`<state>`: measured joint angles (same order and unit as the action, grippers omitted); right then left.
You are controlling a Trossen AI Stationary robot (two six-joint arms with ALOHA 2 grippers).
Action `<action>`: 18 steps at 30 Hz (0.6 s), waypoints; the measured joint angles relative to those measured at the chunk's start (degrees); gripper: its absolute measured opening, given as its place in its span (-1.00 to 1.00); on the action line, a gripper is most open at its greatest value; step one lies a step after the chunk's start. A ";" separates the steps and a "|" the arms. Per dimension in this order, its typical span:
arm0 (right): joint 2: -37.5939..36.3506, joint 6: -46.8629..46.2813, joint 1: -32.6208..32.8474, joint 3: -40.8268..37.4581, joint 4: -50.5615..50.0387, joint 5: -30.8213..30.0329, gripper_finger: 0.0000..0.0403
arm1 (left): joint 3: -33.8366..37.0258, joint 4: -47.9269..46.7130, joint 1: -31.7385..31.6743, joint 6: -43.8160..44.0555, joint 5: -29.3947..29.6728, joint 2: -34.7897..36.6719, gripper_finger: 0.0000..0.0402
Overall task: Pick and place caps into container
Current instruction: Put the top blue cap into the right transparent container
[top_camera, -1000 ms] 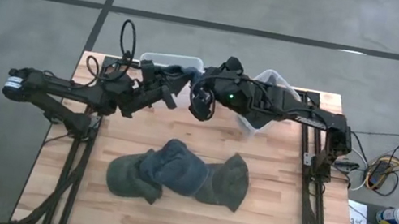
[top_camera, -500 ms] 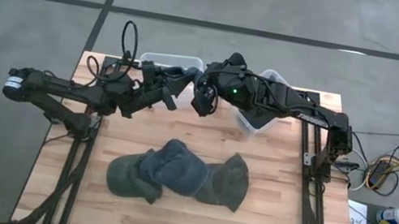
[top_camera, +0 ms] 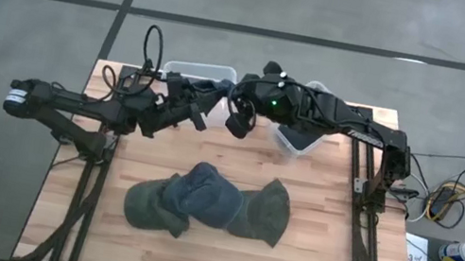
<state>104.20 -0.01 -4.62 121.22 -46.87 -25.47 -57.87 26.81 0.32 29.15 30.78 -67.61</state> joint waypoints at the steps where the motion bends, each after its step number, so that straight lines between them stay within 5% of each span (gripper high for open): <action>1: 0.00 0.02 0.02 0.44 -1.06 -0.08 -0.94 | 0.01 -0.01 0.02 0.00 -0.26 0.00 -0.93; 18: -7.15 -0.77 -2.37 3.04 -17.81 -8.14 -0.96 | 0.04 -1.21 0.11 -4.11 -3.05 3.10 -0.26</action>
<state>97.05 -0.78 -6.99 124.27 -64.67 -33.62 -57.82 25.60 0.43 25.04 27.73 -64.51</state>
